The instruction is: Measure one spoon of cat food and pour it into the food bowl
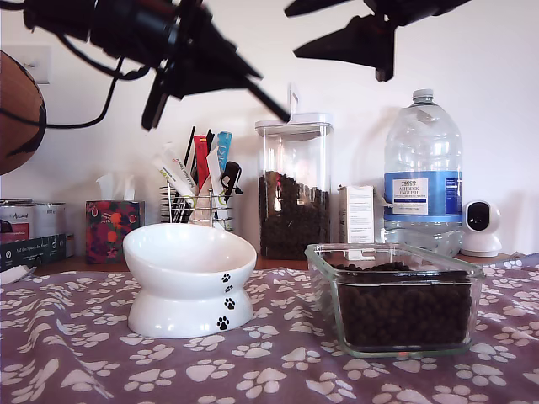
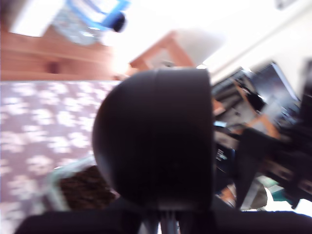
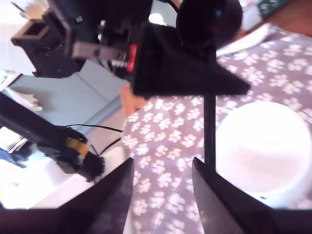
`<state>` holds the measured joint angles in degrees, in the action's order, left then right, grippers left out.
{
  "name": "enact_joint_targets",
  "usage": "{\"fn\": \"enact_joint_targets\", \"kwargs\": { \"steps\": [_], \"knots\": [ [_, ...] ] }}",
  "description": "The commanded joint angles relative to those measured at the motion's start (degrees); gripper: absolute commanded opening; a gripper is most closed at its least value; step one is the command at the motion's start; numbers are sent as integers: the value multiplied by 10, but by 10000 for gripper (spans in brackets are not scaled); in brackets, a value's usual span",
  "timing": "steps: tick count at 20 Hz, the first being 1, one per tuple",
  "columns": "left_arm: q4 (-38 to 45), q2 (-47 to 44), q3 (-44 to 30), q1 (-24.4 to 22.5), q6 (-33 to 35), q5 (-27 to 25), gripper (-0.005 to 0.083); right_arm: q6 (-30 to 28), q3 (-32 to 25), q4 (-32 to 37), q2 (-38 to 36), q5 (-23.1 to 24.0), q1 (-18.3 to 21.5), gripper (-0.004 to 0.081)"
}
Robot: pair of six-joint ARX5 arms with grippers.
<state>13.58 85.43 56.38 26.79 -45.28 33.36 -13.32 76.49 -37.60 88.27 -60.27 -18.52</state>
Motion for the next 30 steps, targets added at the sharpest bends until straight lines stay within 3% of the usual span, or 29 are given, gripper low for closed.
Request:
{"fn": "enact_joint_targets", "kwargs": {
  "steps": [1,4,7,9,11,13,16,20,22,25,27,29,30],
  "knots": [
    [1,9,-12,-4,2,2,-22,-28,1,-30,-20,47,9,323],
    [1,9,-12,-8,2,7,-22,-42,1,-62,-41,151,11,194],
    [1,9,-12,-7,-5,9,-22,-40,1,-79,-57,230,9,-17],
    [2,9,-12,-7,-8,9,-22,-36,0,-58,-72,300,7,-11],
    [1,9,-12,-7,-9,8,-22,-14,-19,3,-104,372,7,-11],
    [2,9,-12,-7,-13,8,-22,23,-75,96,-159,470,4,-11],
    [1,9,-12,-7,-28,9,-22,56,-232,270,-275,573,-21,-11],
    [10,14,-12,-7,-75,51,-22,98,-439,506,-436,595,-34,-11],
    [22,23,-12,-7,-110,79,-22,145,-510,565,-506,626,-43,-11],
    [49,48,-12,6,-170,114,-22,178,-579,567,-574,638,-60,-11],
    [82,68,-12,22,-204,114,-22,180,-591,544,-577,611,-78,-10],
    [126,87,-12,42,-240,114,-22,179,-591,540,-557,582,-103,42],
    [146,96,-12,50,-259,112,-22,179,-591,540,-546,578,-115,108]
  ]
}}
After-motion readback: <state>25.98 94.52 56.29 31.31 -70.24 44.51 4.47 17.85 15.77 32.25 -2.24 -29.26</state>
